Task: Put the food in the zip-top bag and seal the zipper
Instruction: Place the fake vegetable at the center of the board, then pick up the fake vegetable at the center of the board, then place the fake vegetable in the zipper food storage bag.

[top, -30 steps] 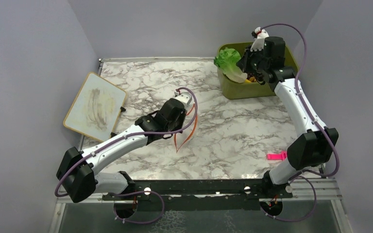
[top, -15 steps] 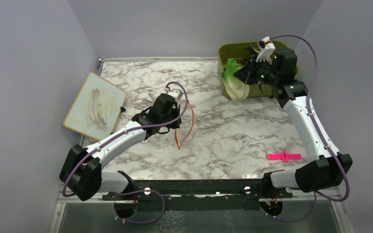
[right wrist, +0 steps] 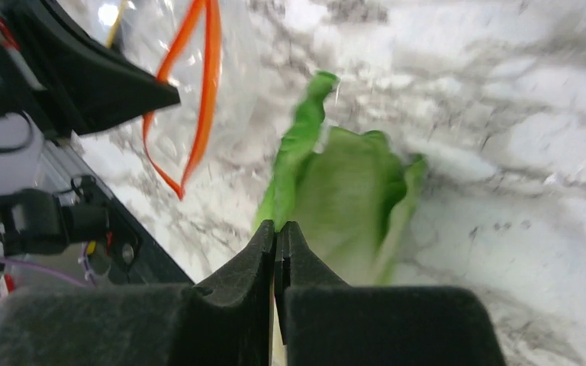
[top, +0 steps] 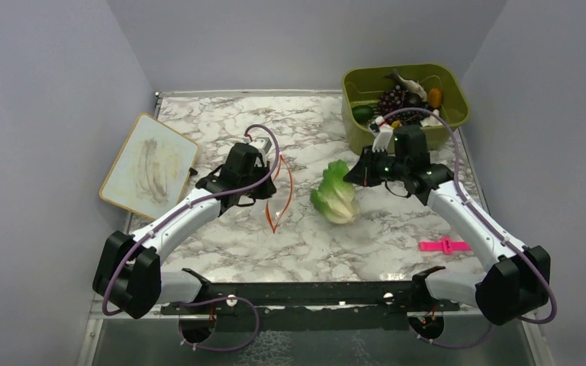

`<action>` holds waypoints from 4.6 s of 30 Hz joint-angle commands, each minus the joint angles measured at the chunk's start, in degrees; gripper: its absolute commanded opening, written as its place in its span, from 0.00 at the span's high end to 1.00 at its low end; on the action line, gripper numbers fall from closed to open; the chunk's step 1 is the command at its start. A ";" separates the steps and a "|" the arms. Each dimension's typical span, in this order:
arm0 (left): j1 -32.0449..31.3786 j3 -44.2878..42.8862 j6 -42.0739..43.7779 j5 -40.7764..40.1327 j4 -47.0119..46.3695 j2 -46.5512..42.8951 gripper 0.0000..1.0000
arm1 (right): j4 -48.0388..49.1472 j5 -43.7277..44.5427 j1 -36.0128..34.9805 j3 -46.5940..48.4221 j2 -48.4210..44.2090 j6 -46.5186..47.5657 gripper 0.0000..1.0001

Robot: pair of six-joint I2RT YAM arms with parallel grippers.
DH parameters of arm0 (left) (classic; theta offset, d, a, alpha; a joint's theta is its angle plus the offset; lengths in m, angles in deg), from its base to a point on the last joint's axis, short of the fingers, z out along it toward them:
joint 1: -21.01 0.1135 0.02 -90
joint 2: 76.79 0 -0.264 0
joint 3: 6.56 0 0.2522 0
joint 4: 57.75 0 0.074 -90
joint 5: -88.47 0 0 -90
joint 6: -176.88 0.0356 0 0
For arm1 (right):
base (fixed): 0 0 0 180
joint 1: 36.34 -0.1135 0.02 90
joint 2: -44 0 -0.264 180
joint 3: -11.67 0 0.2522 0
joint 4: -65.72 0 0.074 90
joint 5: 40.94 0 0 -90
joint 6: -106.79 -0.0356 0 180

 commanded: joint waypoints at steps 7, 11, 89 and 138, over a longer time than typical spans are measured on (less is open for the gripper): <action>0.88 -2.92 4.38 4.83 2.80 -1.48 1.00 | 4.33 2.25 -6.70 -8.79 2.00 -1.75 0.93; 1.17 -2.36 5.07 6.47 2.50 -2.03 1.00 | 2.67 3.99 -6.88 -7.85 1.83 -2.50 0.67; 1.66 1.29 6.97 -4.81 3.52 -15.61 1.00 | 1.00 20.45 -40.35 -14.87 9.78 54.24 0.51; 1.74 5.15 -4.36 22.01 -6.31 -20.76 1.00 | 124.01 40.81 -40.32 -27.88 13.45 14.48 0.99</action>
